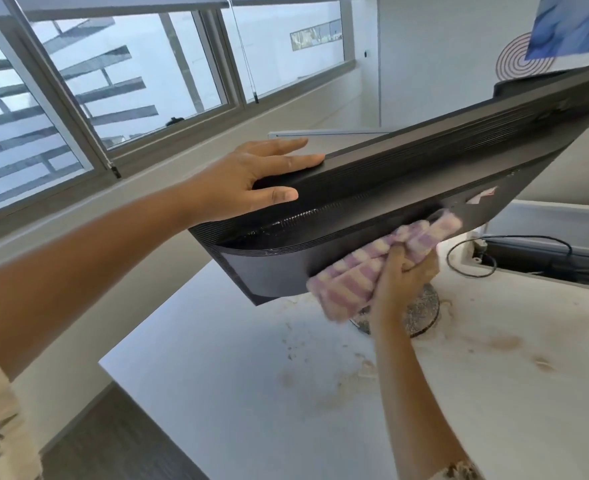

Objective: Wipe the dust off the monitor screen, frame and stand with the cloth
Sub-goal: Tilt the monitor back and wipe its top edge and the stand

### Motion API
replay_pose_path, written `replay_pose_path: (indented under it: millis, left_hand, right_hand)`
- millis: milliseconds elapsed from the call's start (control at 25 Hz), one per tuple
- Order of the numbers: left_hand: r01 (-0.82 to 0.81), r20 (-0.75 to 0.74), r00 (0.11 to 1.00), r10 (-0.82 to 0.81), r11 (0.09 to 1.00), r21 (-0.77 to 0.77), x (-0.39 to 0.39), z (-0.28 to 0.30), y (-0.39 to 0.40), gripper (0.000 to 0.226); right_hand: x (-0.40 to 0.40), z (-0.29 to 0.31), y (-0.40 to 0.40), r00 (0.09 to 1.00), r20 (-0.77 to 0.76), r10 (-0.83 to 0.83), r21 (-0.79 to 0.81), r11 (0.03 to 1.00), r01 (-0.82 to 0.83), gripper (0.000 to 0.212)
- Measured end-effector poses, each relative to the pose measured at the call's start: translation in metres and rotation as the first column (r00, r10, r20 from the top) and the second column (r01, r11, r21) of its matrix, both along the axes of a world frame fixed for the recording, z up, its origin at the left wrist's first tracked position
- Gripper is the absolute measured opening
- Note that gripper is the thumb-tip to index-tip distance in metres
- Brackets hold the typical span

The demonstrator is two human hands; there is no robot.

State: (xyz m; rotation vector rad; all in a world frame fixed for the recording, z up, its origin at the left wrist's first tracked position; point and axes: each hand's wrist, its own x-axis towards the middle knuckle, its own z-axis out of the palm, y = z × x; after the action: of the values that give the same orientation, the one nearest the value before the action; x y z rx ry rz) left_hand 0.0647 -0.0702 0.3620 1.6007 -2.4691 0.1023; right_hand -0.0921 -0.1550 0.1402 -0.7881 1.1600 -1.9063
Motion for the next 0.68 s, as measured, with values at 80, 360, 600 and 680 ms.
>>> replay_pose_path:
  millis: [80,360,600,680]
  left_hand:
    - [-0.008,0.001,1.000,0.008,1.000,-0.012,0.003,-0.001,-0.002,0.057]
    - [-0.010,-0.014,1.000,0.010,1.000,0.007,0.004,0.000,-0.006,0.059]
    - [0.013,-0.024,1.000,-0.013,1.000,-0.013,0.010,0.001,-0.011,0.066]
    - [0.029,-0.031,0.999,-0.030,0.999,-0.021,0.010,-0.001,-0.010,0.072]
  right_hand:
    - [0.041,-0.007,0.040,0.994,-0.093,0.054,-0.084,0.995,-0.062,0.069]
    - [0.016,-0.008,0.026,0.890,-0.440,-0.118,-0.453,0.885,-0.106,0.043]
    - [-0.057,0.014,-0.038,0.887,-0.380,-0.264,-0.384,0.917,0.108,0.038]
    - [-0.088,0.041,-0.051,0.953,-0.196,-0.233,-0.149,0.967,0.206,0.041]
